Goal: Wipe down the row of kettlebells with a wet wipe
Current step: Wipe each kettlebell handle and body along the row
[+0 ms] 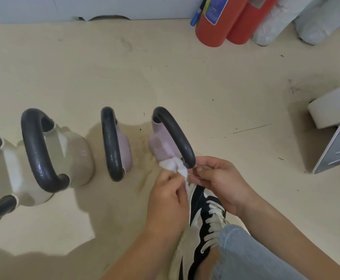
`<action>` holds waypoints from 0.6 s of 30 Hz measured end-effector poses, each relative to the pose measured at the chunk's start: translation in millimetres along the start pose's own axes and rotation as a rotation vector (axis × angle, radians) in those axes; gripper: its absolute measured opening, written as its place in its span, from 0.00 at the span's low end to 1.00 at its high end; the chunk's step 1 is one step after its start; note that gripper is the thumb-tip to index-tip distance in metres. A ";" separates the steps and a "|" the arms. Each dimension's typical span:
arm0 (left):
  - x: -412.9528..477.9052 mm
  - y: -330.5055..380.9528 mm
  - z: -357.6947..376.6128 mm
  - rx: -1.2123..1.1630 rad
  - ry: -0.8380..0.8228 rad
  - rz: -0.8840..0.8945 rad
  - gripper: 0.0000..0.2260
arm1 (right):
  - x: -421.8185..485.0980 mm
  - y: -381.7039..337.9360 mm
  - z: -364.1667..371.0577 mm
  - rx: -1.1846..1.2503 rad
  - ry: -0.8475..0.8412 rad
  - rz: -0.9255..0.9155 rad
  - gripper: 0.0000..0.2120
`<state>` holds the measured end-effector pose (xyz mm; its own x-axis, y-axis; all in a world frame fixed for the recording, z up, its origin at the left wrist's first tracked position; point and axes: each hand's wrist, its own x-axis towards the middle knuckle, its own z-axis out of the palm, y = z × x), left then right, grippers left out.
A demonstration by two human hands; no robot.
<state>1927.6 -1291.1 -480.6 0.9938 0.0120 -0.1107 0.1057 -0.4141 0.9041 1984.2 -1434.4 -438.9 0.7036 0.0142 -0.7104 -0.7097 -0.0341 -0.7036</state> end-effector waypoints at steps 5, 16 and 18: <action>-26.4 0.4 -3.7 -0.021 -0.052 -0.221 0.14 | -11.7 -3.0 -8.2 0.004 0.096 0.072 0.10; 14.4 56.5 -41.1 -0.373 -0.214 -0.421 0.09 | -36.6 -15.8 -22.9 -0.116 0.214 -0.074 0.11; 15.7 41.1 -46.1 -0.335 -0.121 -0.496 0.10 | -27.7 -17.8 -29.3 -0.193 0.418 -0.147 0.10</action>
<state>1949.2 -1266.0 -426.2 0.8142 0.0183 -0.5803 0.5798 -0.0770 0.8111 1978.4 -1463.5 -406.3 0.7776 -0.3685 -0.5094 -0.6102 -0.2473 -0.7527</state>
